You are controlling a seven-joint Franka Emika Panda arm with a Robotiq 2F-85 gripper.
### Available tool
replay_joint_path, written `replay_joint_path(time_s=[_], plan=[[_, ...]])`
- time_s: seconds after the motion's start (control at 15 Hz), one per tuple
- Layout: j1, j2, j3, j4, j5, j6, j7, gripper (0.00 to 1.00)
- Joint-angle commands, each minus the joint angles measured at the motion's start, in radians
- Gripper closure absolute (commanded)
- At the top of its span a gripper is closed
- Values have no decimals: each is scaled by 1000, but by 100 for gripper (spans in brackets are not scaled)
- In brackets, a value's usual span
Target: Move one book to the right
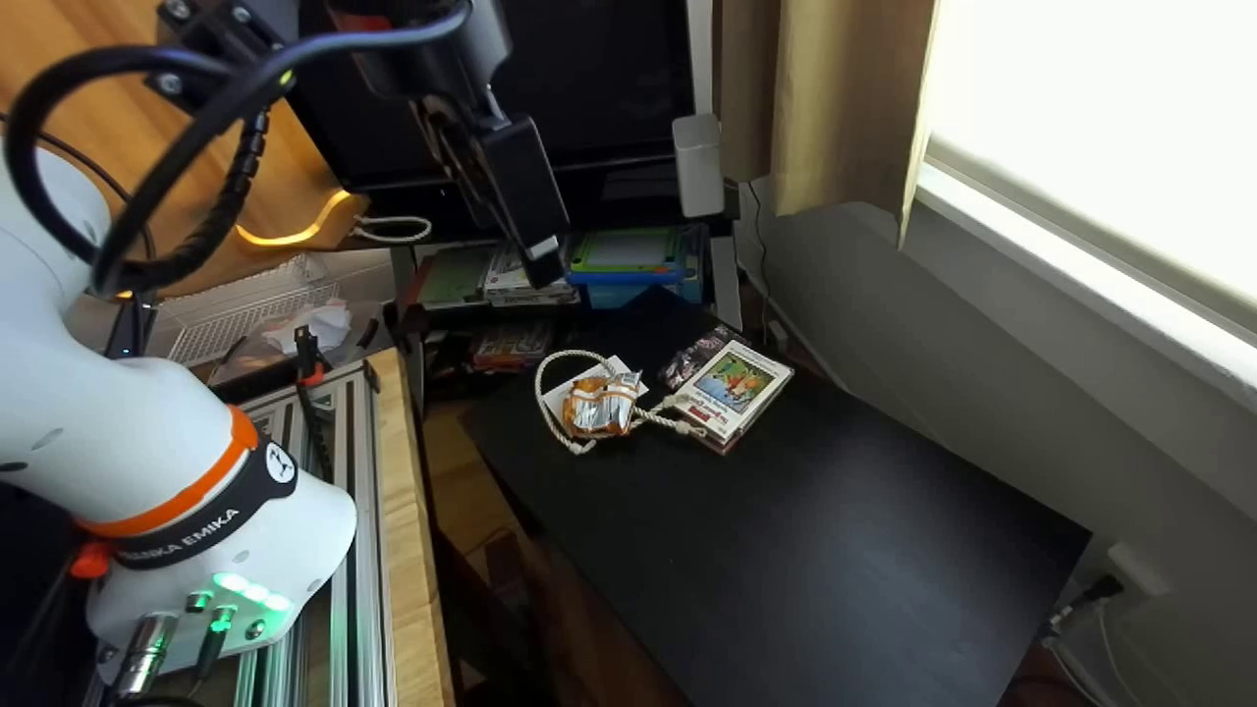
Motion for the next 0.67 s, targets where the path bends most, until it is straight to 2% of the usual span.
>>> replay_joint_path(time_s=[0.0, 0.53, 0.6], plan=[[1, 0, 0, 2, 0, -3, 1, 0], [1, 0, 0, 2, 0, -3, 1, 0], [13, 71, -46, 42, 29, -19, -36, 0]])
